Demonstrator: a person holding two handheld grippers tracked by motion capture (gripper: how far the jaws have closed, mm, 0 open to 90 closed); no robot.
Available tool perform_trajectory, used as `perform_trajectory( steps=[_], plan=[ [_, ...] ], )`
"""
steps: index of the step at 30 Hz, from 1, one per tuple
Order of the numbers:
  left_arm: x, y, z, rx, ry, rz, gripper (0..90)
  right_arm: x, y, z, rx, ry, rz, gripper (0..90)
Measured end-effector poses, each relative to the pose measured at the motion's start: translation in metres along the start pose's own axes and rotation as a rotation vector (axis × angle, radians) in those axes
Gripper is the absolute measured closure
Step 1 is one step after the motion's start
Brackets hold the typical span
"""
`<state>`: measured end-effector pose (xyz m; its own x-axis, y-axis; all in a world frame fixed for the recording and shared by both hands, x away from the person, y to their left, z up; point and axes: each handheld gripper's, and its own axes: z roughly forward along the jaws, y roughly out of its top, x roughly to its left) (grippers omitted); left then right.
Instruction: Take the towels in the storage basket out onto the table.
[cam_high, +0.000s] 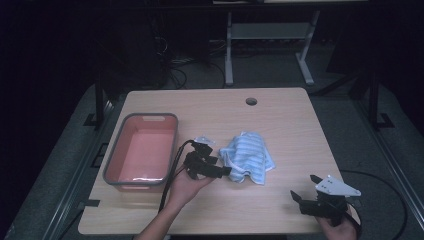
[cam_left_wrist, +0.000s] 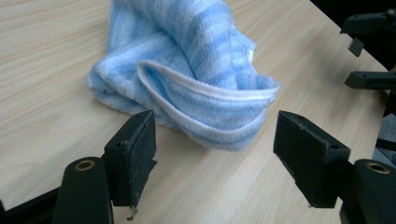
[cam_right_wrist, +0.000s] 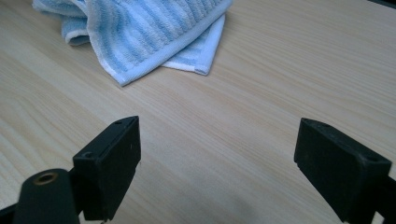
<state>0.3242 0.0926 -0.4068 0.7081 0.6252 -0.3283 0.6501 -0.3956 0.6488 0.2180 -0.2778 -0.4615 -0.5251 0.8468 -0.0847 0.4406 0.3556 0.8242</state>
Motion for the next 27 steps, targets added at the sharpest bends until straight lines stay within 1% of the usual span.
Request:
perform_trajectory(
  steps=[3,6,10,12,17,21,24,27],
  plan=[
    [0.000,-0.005,-0.003,-0.005,-0.007,0.002,29.3,0.000,0.000,0.000,0.000,0.000,0.000,14.2],
    [-0.002,-0.011,-0.005,-0.014,-0.013,-0.003,29.3,0.000,0.000,-0.001,0.001,-0.001,0.000,14.2],
    [-0.004,-0.019,-0.008,-0.012,-0.018,0.013,29.2,0.000,0.000,-0.001,0.003,-0.001,0.003,14.2],
    [-0.004,-0.022,-0.009,-0.015,-0.025,0.008,29.2,0.000,0.000,-0.001,0.002,-0.002,-0.002,14.2],
    [-0.007,-0.030,-0.013,-0.022,-0.036,0.015,29.2,0.000,0.000,-0.001,0.002,-0.004,-0.006,14.2],
    [-0.011,-0.037,-0.015,-0.036,-0.048,0.016,29.1,0.000,-0.001,-0.001,0.003,-0.006,-0.009,14.2],
    [-0.014,-0.044,-0.017,-0.042,-0.043,0.029,29.1,0.001,-0.001,-0.001,0.004,-0.006,-0.005,14.2],
    [-0.017,-0.052,-0.019,-0.045,-0.055,0.033,28.9,0.001,-0.001,-0.001,0.004,-0.007,-0.005,14.2]
  ],
)
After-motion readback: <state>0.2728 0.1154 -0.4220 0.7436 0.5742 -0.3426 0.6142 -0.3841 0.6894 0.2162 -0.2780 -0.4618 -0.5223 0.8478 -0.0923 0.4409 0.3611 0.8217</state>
